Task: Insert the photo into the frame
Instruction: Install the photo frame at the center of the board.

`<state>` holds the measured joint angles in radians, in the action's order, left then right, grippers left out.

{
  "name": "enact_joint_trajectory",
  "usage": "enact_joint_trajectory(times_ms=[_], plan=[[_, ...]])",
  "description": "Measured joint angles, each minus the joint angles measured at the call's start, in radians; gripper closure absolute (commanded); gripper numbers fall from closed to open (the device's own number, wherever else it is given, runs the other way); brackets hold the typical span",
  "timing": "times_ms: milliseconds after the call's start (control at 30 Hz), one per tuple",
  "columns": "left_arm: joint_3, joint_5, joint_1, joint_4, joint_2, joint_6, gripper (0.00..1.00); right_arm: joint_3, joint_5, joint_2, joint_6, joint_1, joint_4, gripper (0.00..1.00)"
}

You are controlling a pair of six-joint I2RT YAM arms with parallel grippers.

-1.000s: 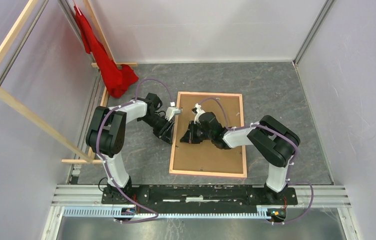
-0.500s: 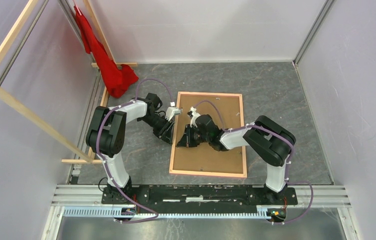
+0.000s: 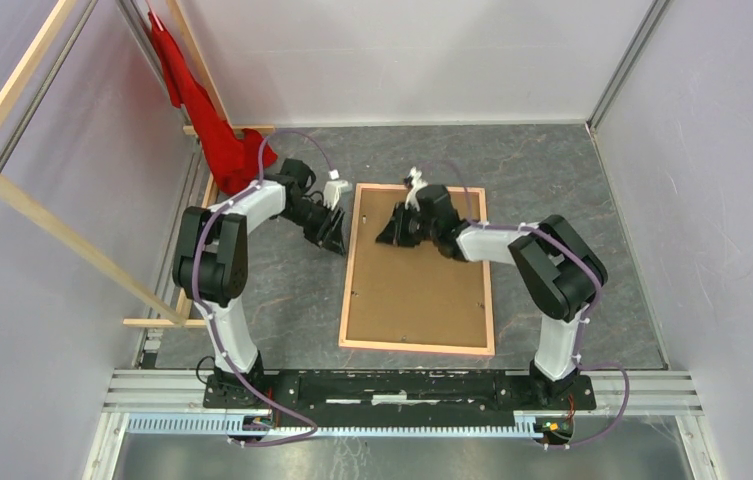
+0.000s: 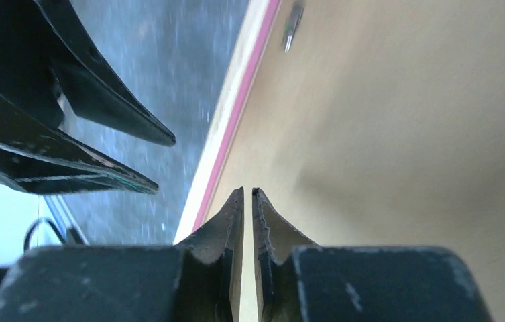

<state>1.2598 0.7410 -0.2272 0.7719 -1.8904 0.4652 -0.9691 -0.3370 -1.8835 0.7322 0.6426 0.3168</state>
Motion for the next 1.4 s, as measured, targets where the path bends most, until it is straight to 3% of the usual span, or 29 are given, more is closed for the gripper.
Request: enact_joint_trajectory(times_ms=[233, 633, 1000, 1400], plan=[[0.135, 0.006, 0.024, -0.077, -0.139, -0.103, 0.52, -0.232, 0.028, -0.101, -0.051, -0.091, -0.048, 0.84], [0.148, 0.061, 0.023, -0.095, -0.198, -0.141, 0.63, -0.460, 0.019, -0.339, -0.060, -0.097, -0.117, 0.90], [0.148, 0.090, 0.023, -0.095, -0.208, -0.141, 0.65, -0.515, -0.022, -0.389, -0.029, -0.100, -0.097, 0.94], [0.148, 0.098, 0.023, -0.094, -0.209, -0.141, 0.67, -0.405, -0.021, -0.341, -0.003, -0.107, -0.023, 0.95]])
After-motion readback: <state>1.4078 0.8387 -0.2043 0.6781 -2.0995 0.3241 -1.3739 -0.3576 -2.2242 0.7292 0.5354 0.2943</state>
